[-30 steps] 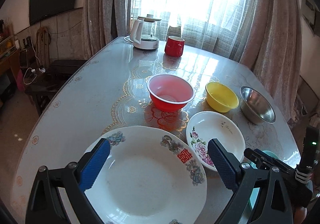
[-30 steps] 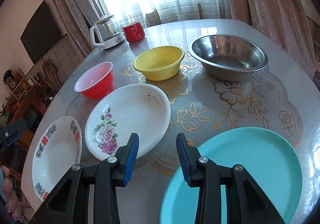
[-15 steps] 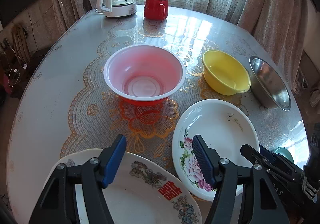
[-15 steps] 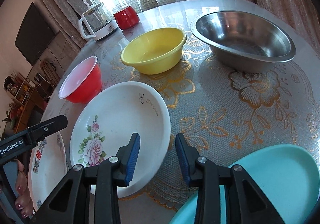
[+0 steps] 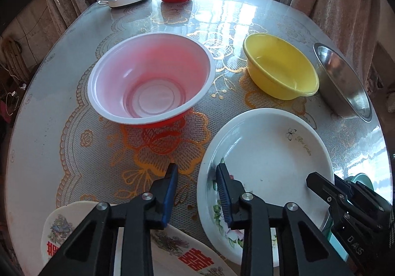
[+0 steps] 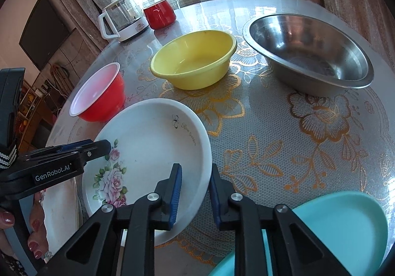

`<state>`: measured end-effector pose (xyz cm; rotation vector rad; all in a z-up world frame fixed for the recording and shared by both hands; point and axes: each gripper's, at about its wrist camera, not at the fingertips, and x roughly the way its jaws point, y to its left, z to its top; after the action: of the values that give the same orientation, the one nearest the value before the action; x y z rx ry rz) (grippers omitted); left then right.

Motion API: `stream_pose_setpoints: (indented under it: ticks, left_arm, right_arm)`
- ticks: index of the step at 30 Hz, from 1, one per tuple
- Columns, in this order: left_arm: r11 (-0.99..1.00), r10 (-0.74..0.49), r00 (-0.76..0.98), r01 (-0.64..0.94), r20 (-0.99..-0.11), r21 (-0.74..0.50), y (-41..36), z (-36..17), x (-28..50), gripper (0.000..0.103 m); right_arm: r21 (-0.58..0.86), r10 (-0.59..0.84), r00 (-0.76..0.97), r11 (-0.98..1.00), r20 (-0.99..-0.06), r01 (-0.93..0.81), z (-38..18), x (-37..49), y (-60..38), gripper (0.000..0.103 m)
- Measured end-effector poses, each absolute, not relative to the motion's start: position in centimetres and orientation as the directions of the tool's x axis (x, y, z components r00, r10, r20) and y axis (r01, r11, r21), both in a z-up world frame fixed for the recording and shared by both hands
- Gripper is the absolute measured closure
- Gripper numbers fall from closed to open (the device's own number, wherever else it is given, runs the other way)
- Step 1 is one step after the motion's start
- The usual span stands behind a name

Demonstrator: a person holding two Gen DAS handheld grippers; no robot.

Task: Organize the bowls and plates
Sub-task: 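Lift the white floral dish with the right gripper and lower it onto the turquoise plate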

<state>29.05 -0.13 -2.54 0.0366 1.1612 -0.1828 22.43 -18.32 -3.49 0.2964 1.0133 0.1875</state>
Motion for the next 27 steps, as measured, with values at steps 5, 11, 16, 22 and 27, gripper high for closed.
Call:
stream_pose_setpoints:
  ticks: [5,11,16,22,27]
  left_arm:
    - [0.982,-0.08,0.413,0.188,-0.907,-0.001,-1.8,-2.4,28.3,0.08]
    - [0.978,-0.01,0.472,0.188,-0.882,0.09,-2.8,-1.9,26.6,0.082]
    - [0.978,-0.027,0.524,0.192,-0.852,0.087,-2.4,-1.0,24.8,0.082]
    - [0.979,-0.023,0.573,0.18,-0.82,0.098,-3.1,0.3,23.8,0.082]
    - [0.959,-0.084,0.621,0.264,-0.779,0.107,-5.9,2.4,22.2,0.098]
  right_arm:
    - [0.333,0.292,0.516,0.943,-0.805,-0.014,-3.6,22.6,-18.7,0.089]
    - [0.343,0.291,0.524,0.939,-0.801,0.004,-3.6,22.6,-18.8,0.09]
    - [0.389,0.32,0.534,0.921,-0.783,0.019,-3.8,22.2,-19.7,0.09]
    - [0.397,0.323,0.569,0.918,-0.756,0.007,-2.7,21.3,-19.8,0.09]
    - [0.437,0.368,0.576,0.899,-0.73,-0.02,-1.5,20.5,-19.3,0.092]
